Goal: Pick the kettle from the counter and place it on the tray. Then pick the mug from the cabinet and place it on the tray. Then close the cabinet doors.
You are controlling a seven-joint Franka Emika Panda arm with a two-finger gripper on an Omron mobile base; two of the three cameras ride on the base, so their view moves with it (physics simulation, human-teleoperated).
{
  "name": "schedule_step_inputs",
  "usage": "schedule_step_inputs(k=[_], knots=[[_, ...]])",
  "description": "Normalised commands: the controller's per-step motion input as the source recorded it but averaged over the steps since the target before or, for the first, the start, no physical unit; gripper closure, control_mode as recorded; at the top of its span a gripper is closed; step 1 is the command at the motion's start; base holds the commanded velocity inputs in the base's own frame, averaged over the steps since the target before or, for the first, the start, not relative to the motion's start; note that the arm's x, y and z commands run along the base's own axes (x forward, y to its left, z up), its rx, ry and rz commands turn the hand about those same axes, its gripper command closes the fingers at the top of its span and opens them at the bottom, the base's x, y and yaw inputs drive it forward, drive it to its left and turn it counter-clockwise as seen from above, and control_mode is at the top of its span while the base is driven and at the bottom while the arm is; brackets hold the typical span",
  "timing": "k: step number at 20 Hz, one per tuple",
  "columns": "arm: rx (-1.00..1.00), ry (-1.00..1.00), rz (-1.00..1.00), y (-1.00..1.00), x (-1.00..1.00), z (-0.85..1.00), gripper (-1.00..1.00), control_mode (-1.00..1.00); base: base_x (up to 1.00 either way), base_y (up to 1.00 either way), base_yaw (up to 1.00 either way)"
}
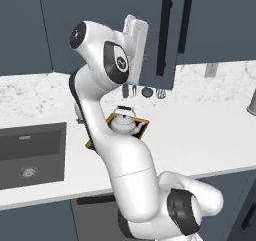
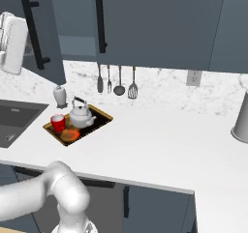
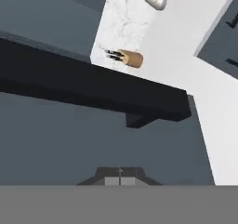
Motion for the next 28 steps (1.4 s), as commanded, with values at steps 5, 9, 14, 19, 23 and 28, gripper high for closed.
schedule_step_inputs(k=[5,9,14,19,23,28], knots=[[-0.18,-0.11,0.73,-0.03,0.14,-0.06,1.0,-1.0,0.0,0.0,0.0],[-0.02,0.06,0.62,0.11,0.51,-0.01,1.0,-1.0,0.0,0.0,0.0],[0.0,0.04,0.38,0.21,0.87,-0.1,1.0,-1.0,0.0,0.0,0.0],[-0.03,0.0,0.16,0.42,0.78,-0.06,1.0,-1.0,0.0,0.0,0.0],[-0.02,0.0,0.02,0.56,0.63,0.0,1.0,-1.0,0.0,0.0,0.0],[-0.02,0.0,0.0,0.49,0.71,-0.1,1.0,-1.0,0.0,0.0,0.0]])
